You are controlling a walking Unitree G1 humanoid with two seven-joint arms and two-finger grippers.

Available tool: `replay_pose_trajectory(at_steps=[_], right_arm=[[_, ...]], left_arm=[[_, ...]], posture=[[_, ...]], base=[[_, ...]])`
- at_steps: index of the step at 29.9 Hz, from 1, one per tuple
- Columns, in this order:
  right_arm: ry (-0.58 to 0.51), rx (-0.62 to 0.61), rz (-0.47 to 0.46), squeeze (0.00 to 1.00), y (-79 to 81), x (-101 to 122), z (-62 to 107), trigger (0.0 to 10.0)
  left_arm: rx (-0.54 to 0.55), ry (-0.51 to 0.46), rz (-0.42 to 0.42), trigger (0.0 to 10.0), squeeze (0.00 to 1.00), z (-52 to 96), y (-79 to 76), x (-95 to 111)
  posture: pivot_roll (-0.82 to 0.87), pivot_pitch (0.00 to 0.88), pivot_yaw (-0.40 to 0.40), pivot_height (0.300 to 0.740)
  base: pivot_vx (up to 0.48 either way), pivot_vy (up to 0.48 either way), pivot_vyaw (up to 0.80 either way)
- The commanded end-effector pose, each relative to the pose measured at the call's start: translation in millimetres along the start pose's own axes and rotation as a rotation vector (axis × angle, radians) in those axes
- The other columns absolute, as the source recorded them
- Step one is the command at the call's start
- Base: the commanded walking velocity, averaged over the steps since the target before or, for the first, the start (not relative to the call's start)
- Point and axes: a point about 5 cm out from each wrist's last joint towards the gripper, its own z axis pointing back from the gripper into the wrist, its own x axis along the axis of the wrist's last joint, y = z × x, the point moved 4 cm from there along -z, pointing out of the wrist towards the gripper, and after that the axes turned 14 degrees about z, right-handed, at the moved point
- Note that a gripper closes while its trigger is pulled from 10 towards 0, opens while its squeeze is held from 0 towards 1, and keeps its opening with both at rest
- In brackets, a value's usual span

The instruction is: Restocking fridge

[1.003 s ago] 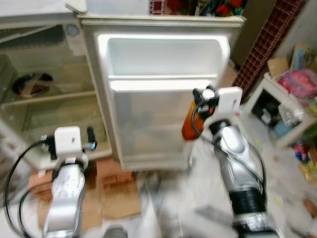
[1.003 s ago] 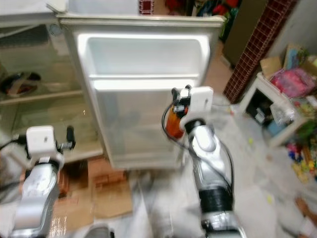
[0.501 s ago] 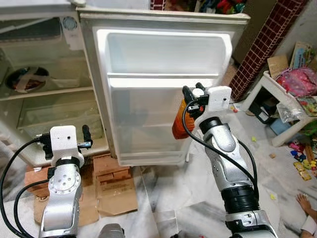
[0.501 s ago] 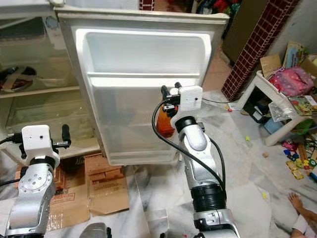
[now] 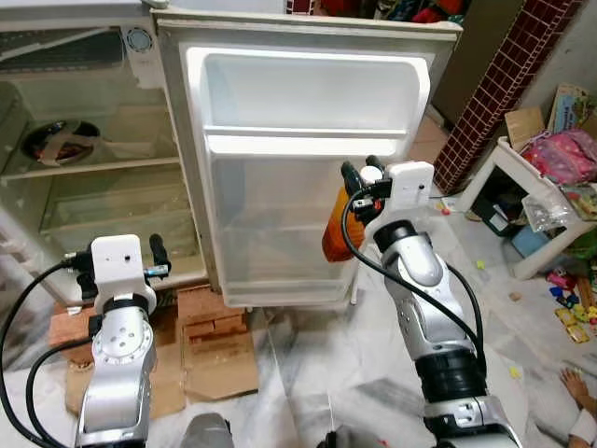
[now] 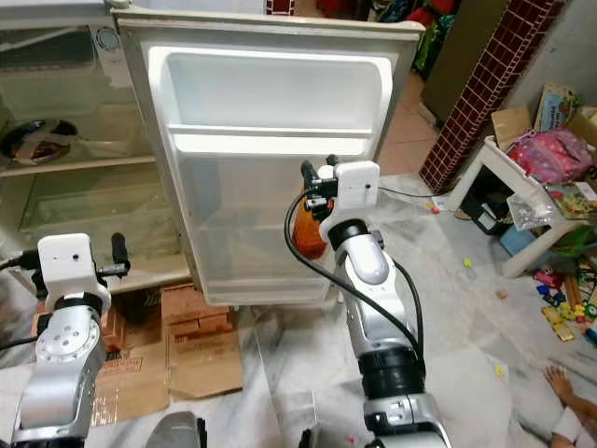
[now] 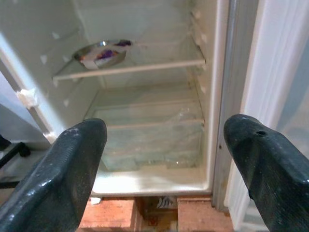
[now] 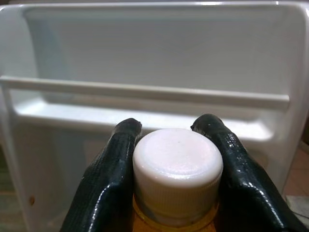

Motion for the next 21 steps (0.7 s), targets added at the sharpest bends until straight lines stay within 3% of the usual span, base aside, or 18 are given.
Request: replay_pose_trajectory(at_steps=[1,8,21], right_arm=[[-0.035,-0.004,0.0,0.0,-2.6,8.1,-2.6,10.0],[-0.034,-0.001,0.003,0.0,-2.6,7.9,-2.7,10.0],[-0.046,0.039,-0.003,0.0,5.2,9.6,-0.6,10.0]], left_arm=[[0.008,0.006,-0.01,10.0,0.0,-0.8,0.1,-1.6],[0.021,0.003,-0.012,10.0,0.0,-1.3,2.9,-0.7],[0.027,-0.005,-0.006,10.0,0.0,-1.6,4.6,-0.7]], posture=[[0.08,0.034,-0.057,0.652],[0.08,0.034,-0.058,0.652],[0.08,0.031,-0.059,0.652]], base=[[0.0,0.0,0.0],[0.038,0.0,0.0],[0.419,0.0,0.0]])
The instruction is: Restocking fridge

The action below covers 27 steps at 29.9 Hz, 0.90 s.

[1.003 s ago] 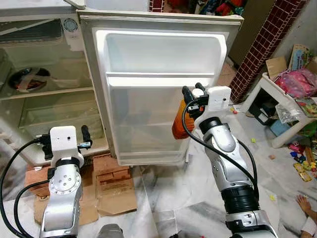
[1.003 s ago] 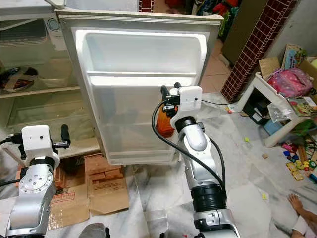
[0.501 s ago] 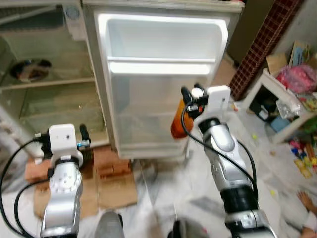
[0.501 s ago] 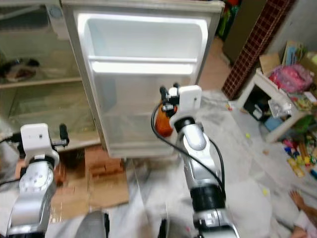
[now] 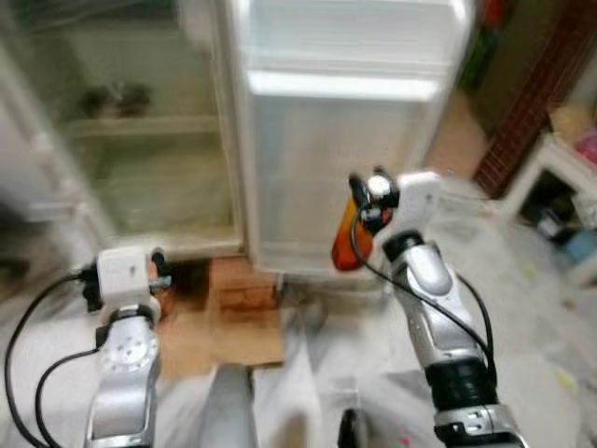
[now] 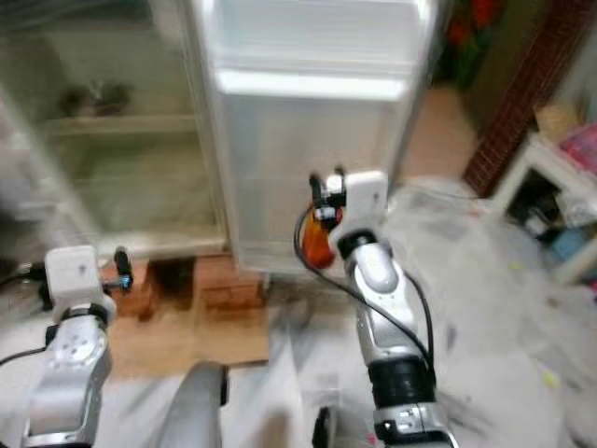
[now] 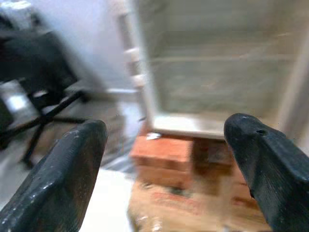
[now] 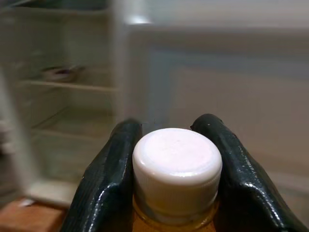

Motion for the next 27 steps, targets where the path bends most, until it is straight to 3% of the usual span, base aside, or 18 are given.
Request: replay_pose_trajectory(at_steps=[1,9,27], right_arm=[[-0.089,0.011,0.009,0.0,0.0,24.1,-7.5,10.0],[-0.082,-0.006,0.029,0.0,-6.1,20.8,-4.9,10.0],[-0.051,-0.014,0.07,0.0,-7.6,15.2,-6.9,10.0]], left_arm=[[-0.03,-0.051,0.025,10.0,0.0,-4.2,-7.0,13.3],[-0.178,-0.087,0.079,10.0,0.0,3.8,-25.1,17.7],[-0.212,-0.099,0.091,10.0,0.0,4.0,-27.0,19.0]], posture=[[0.08,0.031,-0.06,0.652],[0.08,0.028,-0.065,0.652],[0.08,0.031,-0.06,0.652]], base=[[0.364,0.0,0.0],[0.088,0.0,0.0],[0.251,0.0,0.0]])
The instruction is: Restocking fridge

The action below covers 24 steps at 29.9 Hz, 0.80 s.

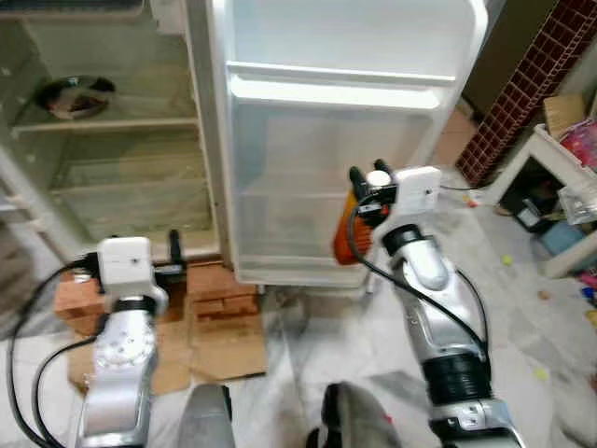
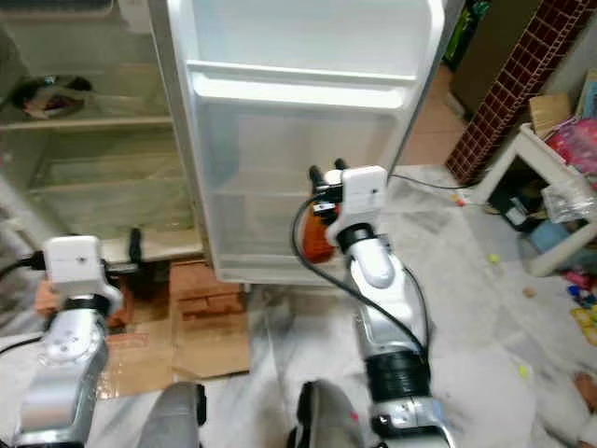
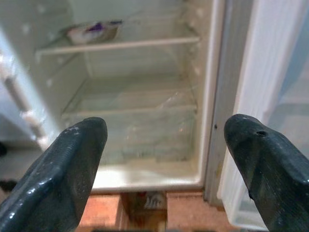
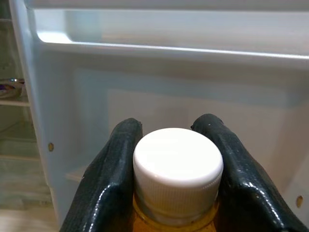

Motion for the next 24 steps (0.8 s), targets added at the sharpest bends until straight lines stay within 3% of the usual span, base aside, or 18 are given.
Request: replay_pose_trajectory(at_steps=[1,10,18,24], right_arm=[[-0.005,-0.027,0.027,0.0,-11.9,2.3,-1.6,10.0],[0.045,-0.079,0.095,0.0,-26.4,-12.1,10.8,10.0],[0.039,-0.067,0.082,0.0,-25.0,-15.0,17.5,10.0],[0.041,-0.062,0.083,0.0,-23.2,-15.4,16.8,10.0]], left_arm=[[-0.039,-0.008,0.015,10.0,0.0,0.5,-9.7,1.2],[-0.076,-0.029,0.029,10.0,0.0,3.1,-12.3,6.5],[-0.106,-0.031,0.027,10.0,0.0,4.8,-18.2,7.0],[-0.087,-0.028,0.025,10.0,0.0,6.0,-13.6,6.7]], posture=[[0.08,0.031,-0.06,0.652],[0.09,0.036,-0.059,0.652],[0.09,0.042,-0.06,0.652],[0.09,0.049,-0.063,0.652]], base=[[0.337,0.0,0.0],[0.337,0.0,0.0],[0.308,0.0,0.0],[0.339,0.0,0.0]])
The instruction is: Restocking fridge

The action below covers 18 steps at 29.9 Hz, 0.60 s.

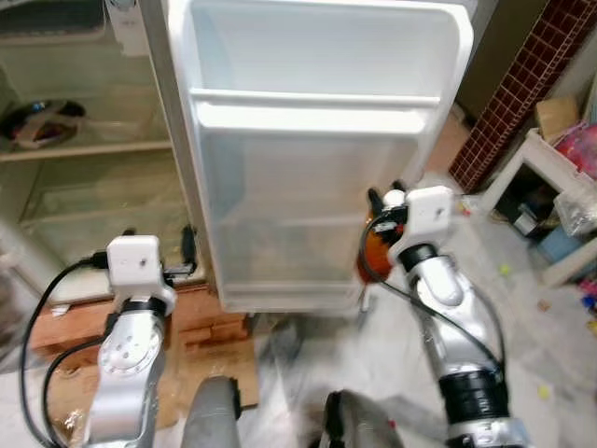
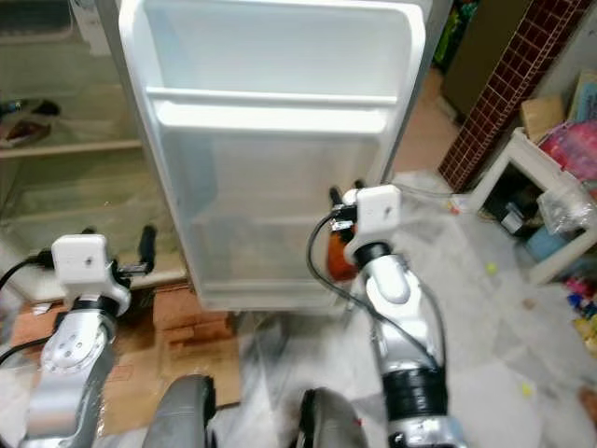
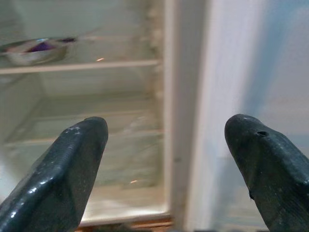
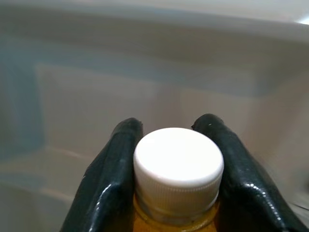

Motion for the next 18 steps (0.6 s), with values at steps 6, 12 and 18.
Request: replay_pose_trajectory(at_steps=[6,12,18], right_arm=[[-0.04,-0.017,0.015,0.0,-11.8,8.7,0.4,10.0],[-0.056,0.023,-0.019,0.0,-2.4,12.0,-1.4,10.0],[-0.069,0.07,-0.04,0.0,8.5,14.9,-7.0,10.0]], left_arm=[[0.0,-0.012,0.009,10.0,0.0,1.2,-4.6,4.0],[0.022,-0.007,-0.004,10.0,0.0,0.7,-2.5,3.8],[0.048,-0.016,-0.011,10.0,0.0,1.6,1.7,6.3]], posture=[[0.1,0.05,-0.061,0.652],[0.1,0.057,-0.058,0.652],[0.11,0.065,-0.067,0.627]], base=[[0.211,0.0,0.0],[0.0,0.0,0.0],[0.0,0.0,0.0]])
